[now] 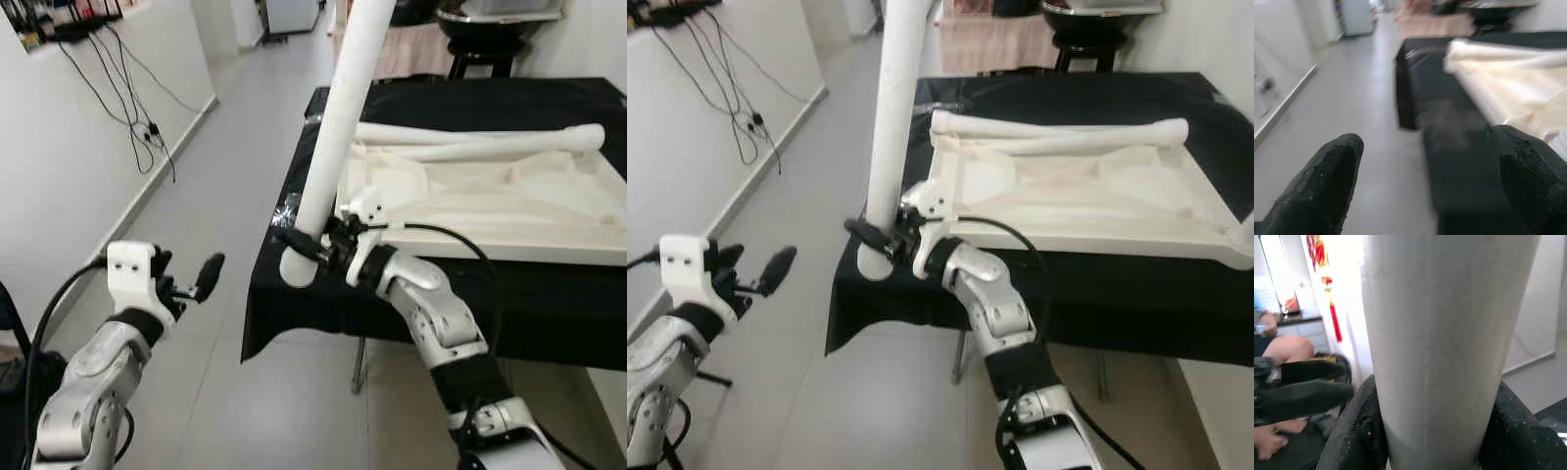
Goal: Building children table
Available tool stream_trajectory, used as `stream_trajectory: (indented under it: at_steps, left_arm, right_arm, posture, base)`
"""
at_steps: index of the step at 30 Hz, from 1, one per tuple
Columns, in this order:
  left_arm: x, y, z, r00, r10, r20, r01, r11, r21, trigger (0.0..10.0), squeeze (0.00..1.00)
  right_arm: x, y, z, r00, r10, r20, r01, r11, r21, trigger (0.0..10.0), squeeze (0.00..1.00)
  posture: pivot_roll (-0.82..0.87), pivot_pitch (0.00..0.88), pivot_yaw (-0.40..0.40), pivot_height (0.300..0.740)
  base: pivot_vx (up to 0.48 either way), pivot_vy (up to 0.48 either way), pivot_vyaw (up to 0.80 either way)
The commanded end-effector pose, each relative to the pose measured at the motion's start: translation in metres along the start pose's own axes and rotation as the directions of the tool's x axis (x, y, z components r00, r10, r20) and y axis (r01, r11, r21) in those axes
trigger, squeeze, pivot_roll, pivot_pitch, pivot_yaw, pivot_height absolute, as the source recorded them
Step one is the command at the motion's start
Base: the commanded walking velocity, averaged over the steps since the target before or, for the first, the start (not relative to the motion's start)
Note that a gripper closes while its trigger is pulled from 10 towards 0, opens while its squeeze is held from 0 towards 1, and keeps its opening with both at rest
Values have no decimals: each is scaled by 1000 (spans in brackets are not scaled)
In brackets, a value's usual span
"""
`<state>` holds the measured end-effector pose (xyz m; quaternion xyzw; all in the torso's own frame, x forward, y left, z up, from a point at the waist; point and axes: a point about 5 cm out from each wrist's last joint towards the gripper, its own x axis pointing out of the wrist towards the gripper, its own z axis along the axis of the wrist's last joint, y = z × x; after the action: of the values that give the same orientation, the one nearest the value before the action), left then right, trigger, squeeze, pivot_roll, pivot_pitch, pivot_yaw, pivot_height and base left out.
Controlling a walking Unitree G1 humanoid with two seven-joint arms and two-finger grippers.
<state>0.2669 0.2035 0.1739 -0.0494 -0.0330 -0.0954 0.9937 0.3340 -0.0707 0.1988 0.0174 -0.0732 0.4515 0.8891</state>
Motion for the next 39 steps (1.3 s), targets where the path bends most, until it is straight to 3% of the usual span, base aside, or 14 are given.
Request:
stream_trajectory:
  at_steps: [1, 10, 14, 20, 24, 25, 26, 28, 31, 33, 39]
  left_arm:
    - [-1, 0, -5, 1000, -5, -20, 5, 1000, -3, 10000, 0]
    - [-1, 0, -5, 1000, -10, -17, 10, 1000, -2, 10000, 0]
    - [-1, -1, -5, 1000, -12, -20, 12, 1000, 5, 10000, 0]
    - [-4, -3, -7, 999, -13, -51, 16, 998, 53, 10000, 0]
    - [-9, -8, -10, 996, -39, -79, 45, 997, 67, 10000, 0]
    - [-14, -13, -13, 993, -58, -99, 65, 995, 72, 10000, 0]
    - [-14, -13, -13, 993, -58, -99, 65, 995, 72, 10000, 0]
    - [-29, -27, -20, 985, -99, -139, 109, 991, 71, 10000, 0]
    - [-41, -37, -23, 980, -113, -161, 127, 989, 80, 10000, 0]
    - [-49, -38, -23, 985, -71, -158, 93, 986, 137, 10000, 0]
    - [-54, -36, -20, 991, -3, -133, 27, 983, 183, 10000, 0]
  right_arm:
    - [-1, -3, 1, 1000, -21, 5, 21, 1000, 3, 10000, 0]
    - [1, -4, 2, 999, -37, 9, 37, 999, 6, 10000, 0]
    - [0, -1, 1, 1000, -7, 3, 7, 1000, -5, 10000, 0]
    - [-2, 6, 3, 991, 136, 9, -136, 991, -8, 10000, 0]
    - [-4, 11, 3, 964, 267, -1, -267, 964, 6, 10000, 0]
    - [-7, 15, 1, 934, 356, -13, -356, 935, 16, 10000, 0]
    - [-7, 15, 1, 934, 356, -13, -356, 935, 16, 10000, 0]
    - [-7, 13, -3, 885, 463, -48, -461, 887, 34, 10000, 0]
    - [-1, 6, -5, 877, 476, -72, -475, 880, 33, 10000, 0]
    - [6, 3, -3, 872, 483, -75, -482, 875, 35, 10000, 0]
    - [11, 4, -1, 849, 524, -63, -521, 852, 54, 10000, 0]
  posture:
    - [-57, 47, 82, 740]
    - [-56, 49, 85, 740]
    - [-54, 48, 86, 740]
    - [-54, 55, 95, 740]
    - [-53, 61, 96, 740]
    - [-46, 70, 92, 740]
    - [-46, 70, 92, 740]
    - [-32, 88, 82, 740]
    - [-24, 103, 76, 740]
    - [-17, 114, 70, 740]
    - [-2, 137, 57, 740]
  base:
    - [480, 0, 0]
    - [408, 0, 0]
    - [0, 0, 0]
    - [0, 0, 0]
    - [0, 0, 0]
    - [0, 0, 0]
    - [0, 0, 0]
    - [0, 0, 0]
    - [0, 0, 0]
    - [0, 0, 0]
    - [0, 0, 0]
